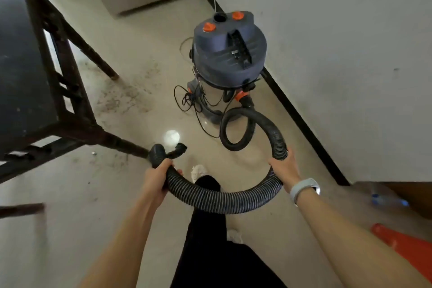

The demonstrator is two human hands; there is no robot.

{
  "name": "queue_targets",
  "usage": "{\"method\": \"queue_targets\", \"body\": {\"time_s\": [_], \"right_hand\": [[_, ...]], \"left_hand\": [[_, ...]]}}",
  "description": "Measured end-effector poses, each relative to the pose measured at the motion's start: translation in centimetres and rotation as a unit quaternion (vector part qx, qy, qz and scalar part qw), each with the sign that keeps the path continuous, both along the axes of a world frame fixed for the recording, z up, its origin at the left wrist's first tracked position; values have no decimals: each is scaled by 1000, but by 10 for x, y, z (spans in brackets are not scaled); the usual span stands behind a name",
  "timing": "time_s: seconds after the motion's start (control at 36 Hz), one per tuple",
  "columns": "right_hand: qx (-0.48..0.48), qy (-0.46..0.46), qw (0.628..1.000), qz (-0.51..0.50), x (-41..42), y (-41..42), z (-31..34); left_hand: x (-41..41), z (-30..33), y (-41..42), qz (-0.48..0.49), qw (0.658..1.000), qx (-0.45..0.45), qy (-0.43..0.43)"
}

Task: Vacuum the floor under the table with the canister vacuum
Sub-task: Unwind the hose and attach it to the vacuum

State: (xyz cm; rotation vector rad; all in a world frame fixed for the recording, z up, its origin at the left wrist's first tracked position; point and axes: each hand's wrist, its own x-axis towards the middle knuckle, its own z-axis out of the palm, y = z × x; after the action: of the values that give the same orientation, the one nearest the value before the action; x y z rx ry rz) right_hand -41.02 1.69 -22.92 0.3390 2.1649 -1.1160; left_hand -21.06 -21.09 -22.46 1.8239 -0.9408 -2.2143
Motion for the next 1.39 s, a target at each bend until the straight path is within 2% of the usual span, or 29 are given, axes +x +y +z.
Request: {"method": "queue_targets", "body": {"time_s": [0.14, 0.28, 0.42, 0.5, 0.61, 0.69, 0.83, 0.97, 1.11, 1.22, 1.31, 1.36, 1.39], "right_hand": [[-19, 40, 999, -9, 44, 60, 22], [-31, 70, 997, 9, 74, 91, 43], [-71, 85, 994, -2, 91, 90, 76], [-131, 90, 987, 4, 103, 68, 104], [-277, 40, 959, 48, 140, 32, 134], [-326, -4, 942, 83, 181, 16, 139], [-204, -28, 965, 164, 254, 35, 90], [-158, -63, 960, 224, 312, 71, 53], [-116, -38, 957, 265, 332, 83, 36], [-41, -29, 957, 284, 336, 93, 28], [76, 57, 974, 205, 335, 103, 24], [109, 60, 991, 57, 333, 108, 18], [102, 31, 994, -16, 331, 109, 16]], "left_hand": [[44, 7, 58, -21, 1000, 0, -23], [76, 27, 96, -20, 1000, 12, -8], [112, 42, 121, -73, 995, 34, -57], [137, 48, 134, -95, 992, 30, -72], [178, 51, 149, -137, 981, 127, -52], [203, 50, 153, -66, 968, 241, -12], [225, 58, 157, -25, 937, 345, 57], [231, 48, 154, -39, 893, 428, 131], [231, 60, 146, -51, 891, 397, 215], [225, 66, 144, -46, 916, 320, 237], [214, 72, 146, -35, 934, 295, 199], [209, 74, 149, -7, 940, 286, 186], [206, 75, 152, 4, 940, 286, 188]]}}
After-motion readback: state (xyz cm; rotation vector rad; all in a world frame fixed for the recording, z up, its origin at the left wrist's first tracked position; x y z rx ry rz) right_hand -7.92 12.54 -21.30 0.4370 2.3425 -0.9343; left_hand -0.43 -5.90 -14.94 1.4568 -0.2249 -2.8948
